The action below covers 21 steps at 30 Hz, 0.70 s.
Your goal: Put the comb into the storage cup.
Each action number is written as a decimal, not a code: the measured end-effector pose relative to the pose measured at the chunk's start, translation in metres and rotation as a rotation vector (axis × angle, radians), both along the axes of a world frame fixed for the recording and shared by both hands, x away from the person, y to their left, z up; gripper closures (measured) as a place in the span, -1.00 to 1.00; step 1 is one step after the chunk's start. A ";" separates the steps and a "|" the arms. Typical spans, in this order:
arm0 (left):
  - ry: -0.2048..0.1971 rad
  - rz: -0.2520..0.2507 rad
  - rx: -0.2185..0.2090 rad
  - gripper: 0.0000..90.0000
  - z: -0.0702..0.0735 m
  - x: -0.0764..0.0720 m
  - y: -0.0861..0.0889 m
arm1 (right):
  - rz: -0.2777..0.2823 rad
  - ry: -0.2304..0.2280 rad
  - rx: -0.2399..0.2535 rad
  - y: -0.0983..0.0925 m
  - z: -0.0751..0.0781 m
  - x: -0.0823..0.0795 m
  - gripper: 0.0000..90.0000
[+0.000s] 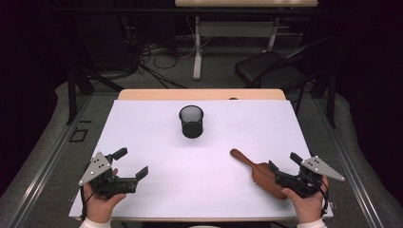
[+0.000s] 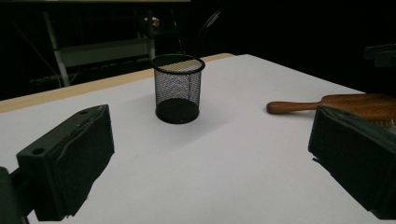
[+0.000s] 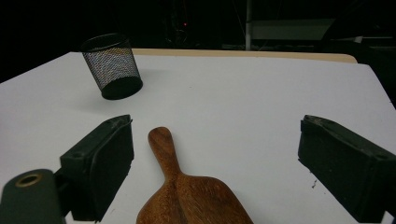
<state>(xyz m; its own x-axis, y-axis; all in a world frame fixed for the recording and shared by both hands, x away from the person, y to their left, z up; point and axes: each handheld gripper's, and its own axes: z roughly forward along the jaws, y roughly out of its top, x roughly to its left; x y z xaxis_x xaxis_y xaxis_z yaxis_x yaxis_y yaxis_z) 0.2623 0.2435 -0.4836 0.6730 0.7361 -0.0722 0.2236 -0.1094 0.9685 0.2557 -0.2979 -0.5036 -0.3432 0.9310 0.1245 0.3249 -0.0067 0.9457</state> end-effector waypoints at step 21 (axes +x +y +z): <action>0.015 -0.034 -0.020 -1.00 -0.007 -0.003 -0.002 | 0.032 0.040 -0.053 0.007 -0.004 0.000 -0.20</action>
<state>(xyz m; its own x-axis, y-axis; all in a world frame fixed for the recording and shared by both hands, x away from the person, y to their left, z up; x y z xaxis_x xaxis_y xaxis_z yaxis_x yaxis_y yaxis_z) 0.2593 0.2416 -0.4902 0.6962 0.7112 -0.0970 0.2344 -0.0975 0.9673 0.2553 -0.2910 -0.5076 -0.3684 0.9253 0.0899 0.3619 0.0537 0.9307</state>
